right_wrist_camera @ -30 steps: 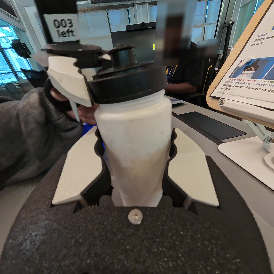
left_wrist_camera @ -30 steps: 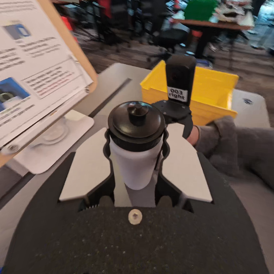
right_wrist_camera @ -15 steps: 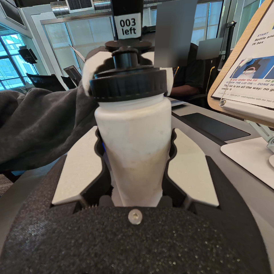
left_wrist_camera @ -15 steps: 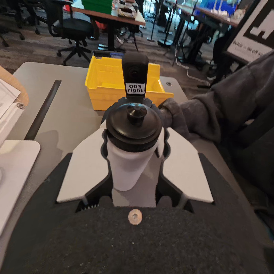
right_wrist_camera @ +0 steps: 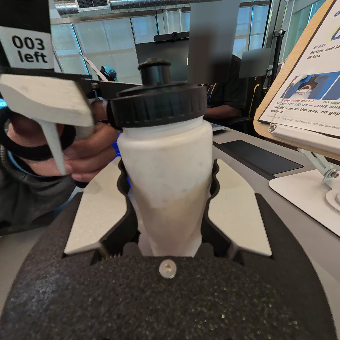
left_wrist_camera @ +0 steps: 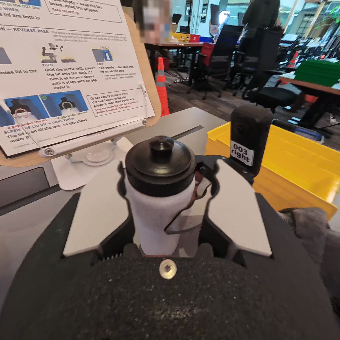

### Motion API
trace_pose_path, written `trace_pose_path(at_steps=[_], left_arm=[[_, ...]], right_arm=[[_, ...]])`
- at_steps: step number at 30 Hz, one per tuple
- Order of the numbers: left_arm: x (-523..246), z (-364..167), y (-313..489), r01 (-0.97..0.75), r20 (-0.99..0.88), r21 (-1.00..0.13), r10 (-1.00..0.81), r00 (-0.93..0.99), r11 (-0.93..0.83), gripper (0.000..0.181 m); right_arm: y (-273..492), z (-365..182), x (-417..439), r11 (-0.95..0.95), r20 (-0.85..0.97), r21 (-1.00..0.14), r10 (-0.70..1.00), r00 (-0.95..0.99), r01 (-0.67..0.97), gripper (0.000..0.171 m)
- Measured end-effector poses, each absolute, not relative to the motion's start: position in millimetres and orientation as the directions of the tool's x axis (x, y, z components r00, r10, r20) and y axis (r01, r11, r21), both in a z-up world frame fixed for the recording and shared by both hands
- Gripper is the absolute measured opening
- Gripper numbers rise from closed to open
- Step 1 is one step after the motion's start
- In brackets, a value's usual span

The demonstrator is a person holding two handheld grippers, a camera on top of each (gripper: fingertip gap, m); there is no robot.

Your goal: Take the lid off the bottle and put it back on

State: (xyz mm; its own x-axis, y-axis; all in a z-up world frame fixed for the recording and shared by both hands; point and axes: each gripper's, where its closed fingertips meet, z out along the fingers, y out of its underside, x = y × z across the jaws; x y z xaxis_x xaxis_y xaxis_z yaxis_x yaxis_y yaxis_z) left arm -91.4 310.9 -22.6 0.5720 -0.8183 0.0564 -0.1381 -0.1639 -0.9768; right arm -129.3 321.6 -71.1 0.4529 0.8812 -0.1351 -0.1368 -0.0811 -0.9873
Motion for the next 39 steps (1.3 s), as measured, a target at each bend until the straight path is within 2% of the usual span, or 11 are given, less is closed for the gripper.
trace_pose_path(at_steps=[2,6,14,20,24,25,28,31,35,37,39], left_arm=[[-93,-25,318,-0.173,0.026,-0.971,-0.789,0.613,-0.167,0.073],[-92,-28,314,-0.289,-0.018,-0.946,-0.867,0.497,-0.147,0.073],[-99,-32,306,-0.473,-0.012,-0.881,-0.999,-0.033,0.027,0.073],[-105,-34,302,-0.504,0.005,-0.830,-0.901,-0.435,0.238,0.073],[-107,-34,302,-0.454,0.006,-0.840,-0.832,-0.554,0.297,0.073],[-107,-34,303,-0.447,0.005,-0.845,-0.833,-0.554,0.292,0.074],[-103,-29,309,-0.435,0.005,-0.877,-0.903,-0.430,0.202,0.093],[-100,-8,311,-0.313,0.089,-0.949,-0.974,-0.207,-0.020,0.108],[-113,6,321,-0.027,0.295,-0.951,-0.932,0.212,-0.307,0.104],[-128,1,327,0.091,0.333,-0.940,-0.829,0.449,-0.328,0.100],[-133,5,312,0.154,0.277,-0.961,-0.784,0.556,-0.230,0.090]], right_arm=[[321,-71,-129,-0.080,-0.132,-0.988,0.878,0.460,-0.131,0.088],[320,-72,-127,-0.074,-0.122,-0.990,0.875,0.469,-0.119,0.088],[319,-71,-133,-0.077,-0.126,-0.989,0.886,0.447,-0.126,0.087],[318,-71,-135,-0.082,-0.132,-0.988,0.897,0.422,-0.133,0.087],[319,-71,-137,-0.085,-0.136,-0.987,0.898,0.418,-0.137,0.087],[319,-71,-137,-0.086,-0.136,-0.987,0.898,0.419,-0.138,0.087],[319,-71,-137,-0.082,-0.135,-0.986,0.899,0.417,-0.143,0.087],[319,-71,-137,-0.079,-0.135,-0.986,0.896,0.423,-0.146,0.088],[320,-71,-137,-0.075,-0.134,-0.986,0.895,0.426,-0.152,0.088],[321,-71,-138,-0.075,-0.134,-0.986,0.893,0.430,-0.149,0.087],[320,-71,-137,-0.075,-0.132,-0.986,0.890,0.435,-0.146,0.088]])
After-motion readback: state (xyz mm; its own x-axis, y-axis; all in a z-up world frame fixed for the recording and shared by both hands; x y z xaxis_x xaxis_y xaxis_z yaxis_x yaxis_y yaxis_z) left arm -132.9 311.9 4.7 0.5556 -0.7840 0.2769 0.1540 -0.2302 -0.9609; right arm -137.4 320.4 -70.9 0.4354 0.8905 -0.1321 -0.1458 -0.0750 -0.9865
